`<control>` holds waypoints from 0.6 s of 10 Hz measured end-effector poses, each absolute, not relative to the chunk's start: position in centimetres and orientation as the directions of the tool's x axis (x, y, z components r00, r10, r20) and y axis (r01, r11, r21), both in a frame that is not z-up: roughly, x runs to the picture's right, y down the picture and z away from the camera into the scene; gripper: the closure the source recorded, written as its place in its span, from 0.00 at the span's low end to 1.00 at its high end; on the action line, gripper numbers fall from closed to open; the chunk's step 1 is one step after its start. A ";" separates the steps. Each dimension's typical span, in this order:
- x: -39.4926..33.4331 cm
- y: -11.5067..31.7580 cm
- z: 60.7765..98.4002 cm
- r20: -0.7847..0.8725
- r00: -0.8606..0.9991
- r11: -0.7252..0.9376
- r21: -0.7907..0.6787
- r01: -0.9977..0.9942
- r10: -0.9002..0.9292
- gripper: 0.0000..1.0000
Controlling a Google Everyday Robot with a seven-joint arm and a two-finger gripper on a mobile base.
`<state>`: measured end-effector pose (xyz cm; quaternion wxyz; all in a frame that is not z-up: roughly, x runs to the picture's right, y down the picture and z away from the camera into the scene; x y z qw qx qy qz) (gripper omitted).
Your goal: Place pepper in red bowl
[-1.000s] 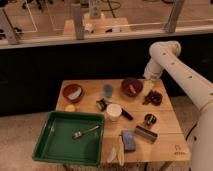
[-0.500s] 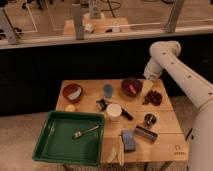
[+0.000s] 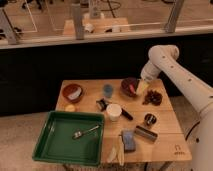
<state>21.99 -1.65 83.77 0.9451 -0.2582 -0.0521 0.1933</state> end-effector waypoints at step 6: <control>22.6 2.9 86.8 0.199 0.909 0.796 -0.572 -0.197 0.367 0.20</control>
